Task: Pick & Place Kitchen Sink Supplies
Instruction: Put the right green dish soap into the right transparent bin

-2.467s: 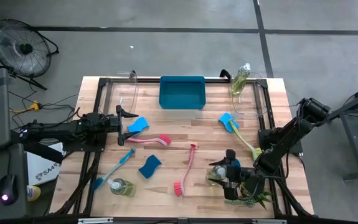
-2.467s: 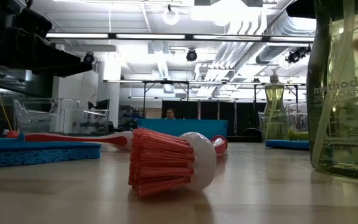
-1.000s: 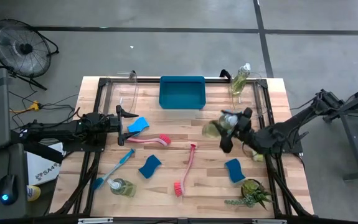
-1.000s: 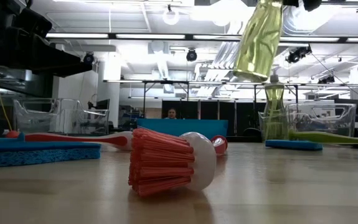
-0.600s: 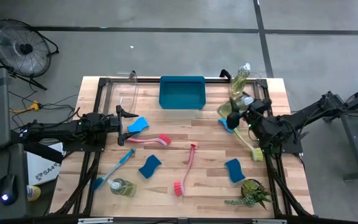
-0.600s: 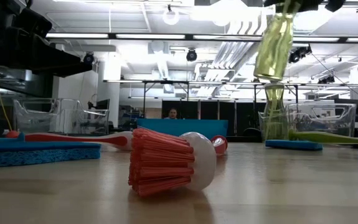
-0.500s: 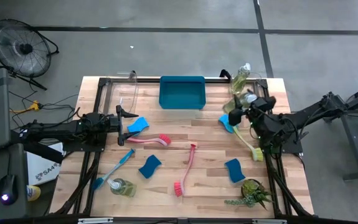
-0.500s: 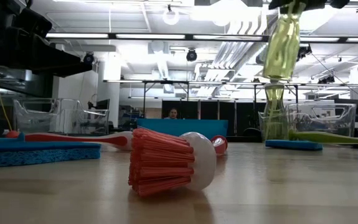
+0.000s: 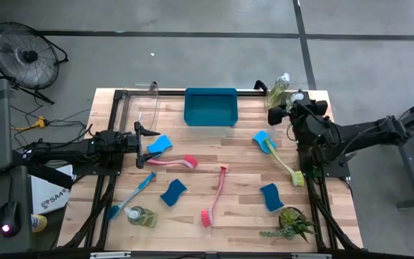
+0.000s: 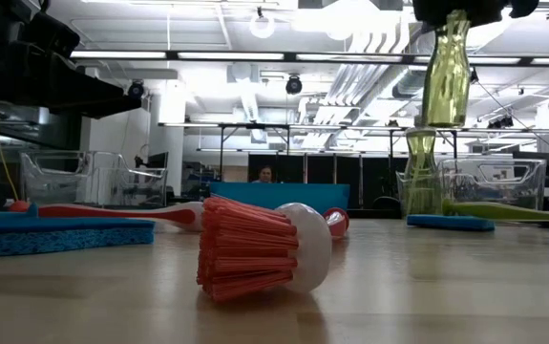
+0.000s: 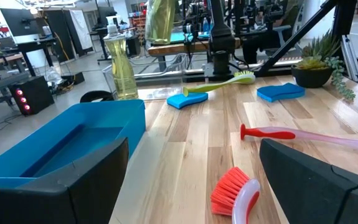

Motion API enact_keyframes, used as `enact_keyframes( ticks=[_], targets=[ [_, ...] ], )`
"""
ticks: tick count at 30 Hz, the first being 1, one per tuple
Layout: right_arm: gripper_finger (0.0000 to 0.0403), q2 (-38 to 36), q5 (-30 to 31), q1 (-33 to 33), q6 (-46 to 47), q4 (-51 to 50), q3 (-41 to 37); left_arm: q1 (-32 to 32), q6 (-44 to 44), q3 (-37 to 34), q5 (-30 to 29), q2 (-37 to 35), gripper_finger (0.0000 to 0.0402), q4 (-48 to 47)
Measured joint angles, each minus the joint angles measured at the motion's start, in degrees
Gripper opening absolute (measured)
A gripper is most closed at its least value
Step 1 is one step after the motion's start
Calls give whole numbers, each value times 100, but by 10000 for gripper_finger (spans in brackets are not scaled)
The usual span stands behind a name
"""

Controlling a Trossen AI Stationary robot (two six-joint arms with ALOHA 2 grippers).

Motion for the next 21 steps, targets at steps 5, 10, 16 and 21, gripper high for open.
enact_keyframes(
  ticks=[5, 10, 16, 21],
  targets=[
    [264, 11, -4, -444, 48, -14, 0, 0, 0, 0, 0, -2, 356, 0],
    [264, 13, -21, -936, 609, -403, 0, 0, -1, 0, 0, -1, 356, 0],
    [264, 65, -16, -1638, 1246, -981, 0, 0, -2, 0, 0, -2, 356, 0],
    [264, 258, -49, -2151, 1697, -1257, 0, 0, -1, 0, 0, -2, 356, 0]
  ],
)
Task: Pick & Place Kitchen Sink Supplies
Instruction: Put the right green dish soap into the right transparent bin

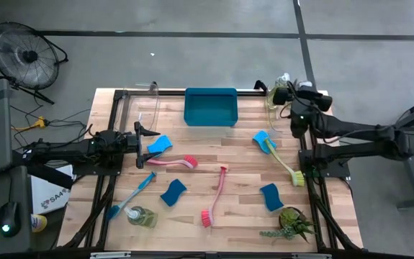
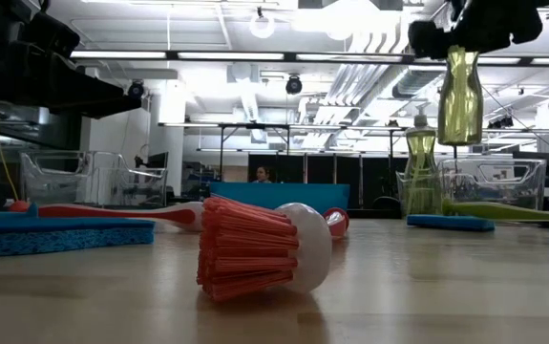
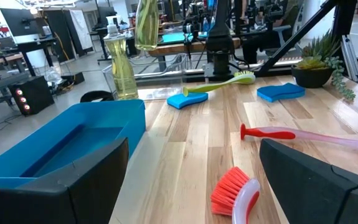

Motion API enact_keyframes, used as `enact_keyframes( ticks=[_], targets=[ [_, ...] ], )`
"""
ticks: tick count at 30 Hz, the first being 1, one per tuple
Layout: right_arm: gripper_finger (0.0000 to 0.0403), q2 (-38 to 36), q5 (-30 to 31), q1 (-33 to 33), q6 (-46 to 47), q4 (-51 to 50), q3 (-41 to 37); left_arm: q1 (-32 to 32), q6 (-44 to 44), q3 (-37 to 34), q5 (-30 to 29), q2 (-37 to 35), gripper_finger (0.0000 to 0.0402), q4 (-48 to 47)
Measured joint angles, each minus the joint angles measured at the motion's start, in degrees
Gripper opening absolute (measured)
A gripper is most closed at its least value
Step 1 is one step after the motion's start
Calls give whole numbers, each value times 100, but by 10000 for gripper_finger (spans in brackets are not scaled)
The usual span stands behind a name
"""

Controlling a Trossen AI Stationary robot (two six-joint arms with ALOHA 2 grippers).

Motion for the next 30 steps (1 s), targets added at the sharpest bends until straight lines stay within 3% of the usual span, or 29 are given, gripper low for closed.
enact_keyframes(
  ticks=[9, 24, 30],
  targets=[
    [264, 529, -484, -645, 693, -167, 0, 0, 0, 0, 0, 2, 356, 0],
    [264, 909, -3197, -1057, 2496, -2094, -2, 0, 1, 0, 0, 0, 356, 0],
    [264, 909, -3128, -1068, 2945, -2416, -2, 0, 1, 0, 0, 2, 356, 0]
  ],
)
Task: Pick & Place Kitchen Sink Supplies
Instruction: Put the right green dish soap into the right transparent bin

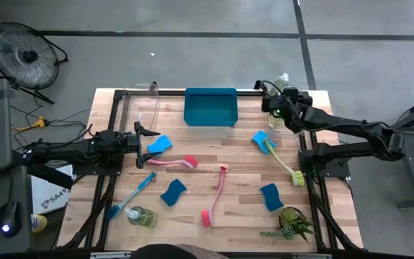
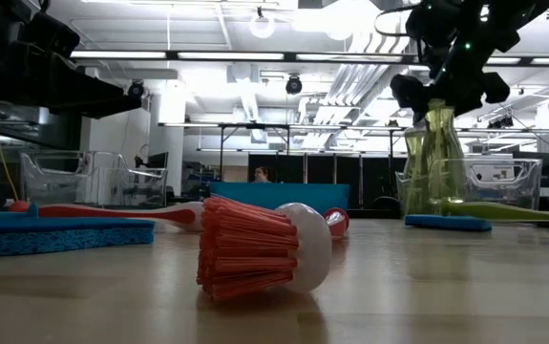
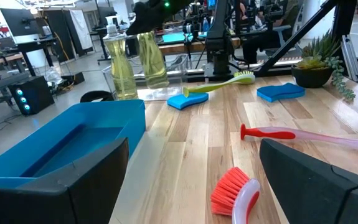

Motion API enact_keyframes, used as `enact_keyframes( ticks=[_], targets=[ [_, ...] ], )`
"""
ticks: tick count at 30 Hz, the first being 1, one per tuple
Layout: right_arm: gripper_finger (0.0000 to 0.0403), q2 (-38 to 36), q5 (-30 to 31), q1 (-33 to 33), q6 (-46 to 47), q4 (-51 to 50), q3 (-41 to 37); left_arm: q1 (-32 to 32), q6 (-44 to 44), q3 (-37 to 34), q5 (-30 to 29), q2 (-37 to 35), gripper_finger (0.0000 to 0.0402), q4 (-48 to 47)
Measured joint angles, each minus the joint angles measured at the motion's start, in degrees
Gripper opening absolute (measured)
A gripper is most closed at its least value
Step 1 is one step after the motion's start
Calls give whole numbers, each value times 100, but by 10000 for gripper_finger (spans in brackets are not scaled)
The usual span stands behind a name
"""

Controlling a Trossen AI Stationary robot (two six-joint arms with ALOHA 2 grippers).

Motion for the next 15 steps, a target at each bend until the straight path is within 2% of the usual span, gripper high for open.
enact_keyframes(
  ticks=[3, 9, 15],
  targets=[
    [264, 0, 121, -50, 392, -314, 0, 0, -2, 0, 0, 0, 356, 0],
    [264, 0, -43, -382, 1248, -1084, 0, 0, 0, 0, 0, -2, 356, 0],
    [264, 0, -97, -631, 1404, -1374, 0, 0, 0, 0, 0, 0, 356, 0]
  ],
)
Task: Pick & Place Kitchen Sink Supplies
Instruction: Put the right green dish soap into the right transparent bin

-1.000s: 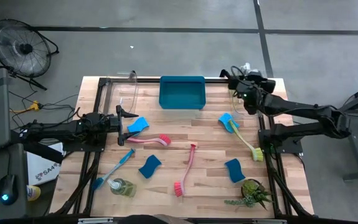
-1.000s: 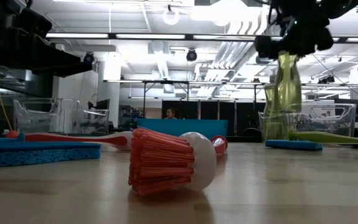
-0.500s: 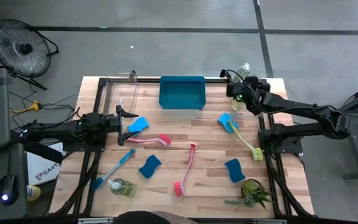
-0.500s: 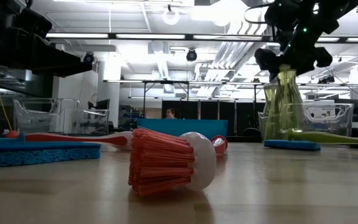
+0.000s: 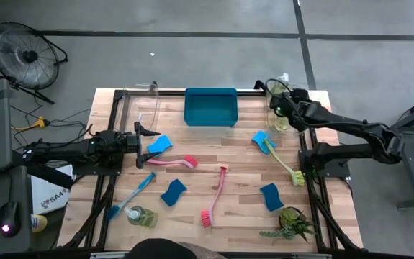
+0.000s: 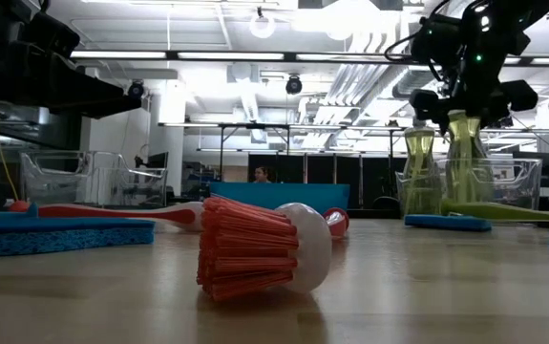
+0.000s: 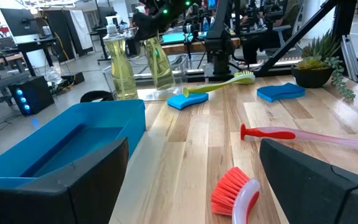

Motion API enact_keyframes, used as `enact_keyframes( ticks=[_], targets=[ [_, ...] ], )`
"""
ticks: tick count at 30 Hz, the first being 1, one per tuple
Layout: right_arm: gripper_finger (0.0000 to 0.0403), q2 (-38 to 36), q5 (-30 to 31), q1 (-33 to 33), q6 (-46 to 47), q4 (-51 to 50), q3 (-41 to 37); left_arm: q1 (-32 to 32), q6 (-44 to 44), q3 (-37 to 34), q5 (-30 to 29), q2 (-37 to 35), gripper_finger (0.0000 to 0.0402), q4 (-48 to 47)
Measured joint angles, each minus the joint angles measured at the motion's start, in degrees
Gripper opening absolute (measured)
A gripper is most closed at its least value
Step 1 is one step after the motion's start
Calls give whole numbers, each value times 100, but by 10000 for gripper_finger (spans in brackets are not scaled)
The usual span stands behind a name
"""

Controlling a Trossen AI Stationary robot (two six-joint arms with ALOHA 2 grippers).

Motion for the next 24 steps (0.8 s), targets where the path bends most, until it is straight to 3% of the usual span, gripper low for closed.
enact_keyframes(
  ticks=[24],
  targets=[
    [264, 4, 45, -905, 310, -95, 0, 0, -1, 0, 0, -1, 356, 0]
  ],
)
